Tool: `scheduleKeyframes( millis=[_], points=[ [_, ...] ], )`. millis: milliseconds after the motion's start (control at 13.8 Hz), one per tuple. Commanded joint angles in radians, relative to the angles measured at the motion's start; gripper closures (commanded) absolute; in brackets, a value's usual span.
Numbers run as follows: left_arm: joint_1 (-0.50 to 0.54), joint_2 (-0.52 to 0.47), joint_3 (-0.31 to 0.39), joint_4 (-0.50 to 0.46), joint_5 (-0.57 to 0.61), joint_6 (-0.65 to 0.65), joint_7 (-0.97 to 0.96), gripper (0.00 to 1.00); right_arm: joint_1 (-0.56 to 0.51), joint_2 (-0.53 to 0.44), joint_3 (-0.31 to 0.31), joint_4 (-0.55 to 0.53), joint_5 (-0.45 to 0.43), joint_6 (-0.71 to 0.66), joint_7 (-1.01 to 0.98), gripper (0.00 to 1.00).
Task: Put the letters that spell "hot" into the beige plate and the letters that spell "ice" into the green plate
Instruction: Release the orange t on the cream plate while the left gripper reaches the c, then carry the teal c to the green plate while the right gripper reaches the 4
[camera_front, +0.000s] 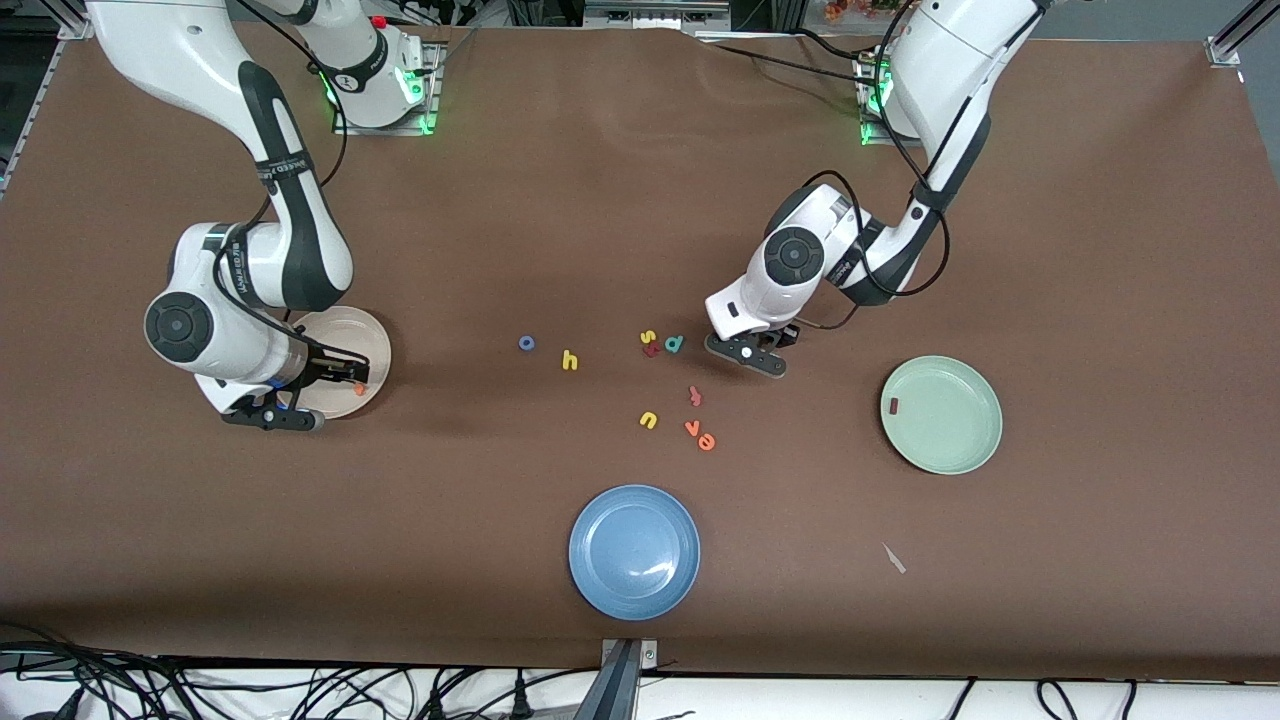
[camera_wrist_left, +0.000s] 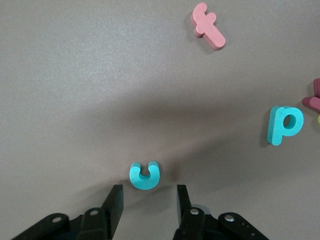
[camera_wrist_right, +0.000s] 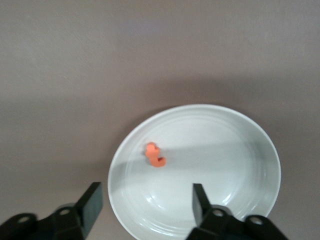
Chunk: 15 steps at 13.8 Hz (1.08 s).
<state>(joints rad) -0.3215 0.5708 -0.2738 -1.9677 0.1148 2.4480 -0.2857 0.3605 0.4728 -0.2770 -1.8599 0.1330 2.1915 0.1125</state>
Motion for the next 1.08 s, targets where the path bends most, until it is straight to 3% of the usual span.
scheduleKeyframes(
  millis=[0,145,362,506,796,940,1012],
  points=[
    [0.001,-0.014,0.004,0.0,0.022,0.023,-0.007,0.5,0.017,-0.023,0.021,0.057,0.016,-0.048,0.027,0.0],
    [-0.004,0.009,0.004,0.001,0.02,0.052,-0.007,0.5,0.02,-0.019,0.051,0.123,0.019,-0.168,0.114,0.0],
    [-0.004,0.015,0.005,-0.002,0.022,0.06,-0.007,0.5,0.022,-0.019,0.148,0.154,0.085,-0.17,0.309,0.0],
    [-0.001,0.015,0.007,-0.007,0.023,0.06,-0.007,0.5,0.052,-0.002,0.179,0.156,0.089,-0.116,0.398,0.0],
    [-0.004,0.02,0.007,-0.002,0.023,0.062,-0.01,0.59,0.199,0.067,0.18,0.157,0.076,0.019,0.567,0.0],
    [-0.004,0.02,0.008,0.0,0.023,0.062,-0.007,0.78,0.25,0.125,0.18,0.172,0.068,0.074,0.581,0.0],
    [0.001,0.018,0.008,0.0,0.023,0.06,-0.007,0.96,0.277,0.156,0.177,0.188,0.054,0.082,0.581,0.0]
  ],
)
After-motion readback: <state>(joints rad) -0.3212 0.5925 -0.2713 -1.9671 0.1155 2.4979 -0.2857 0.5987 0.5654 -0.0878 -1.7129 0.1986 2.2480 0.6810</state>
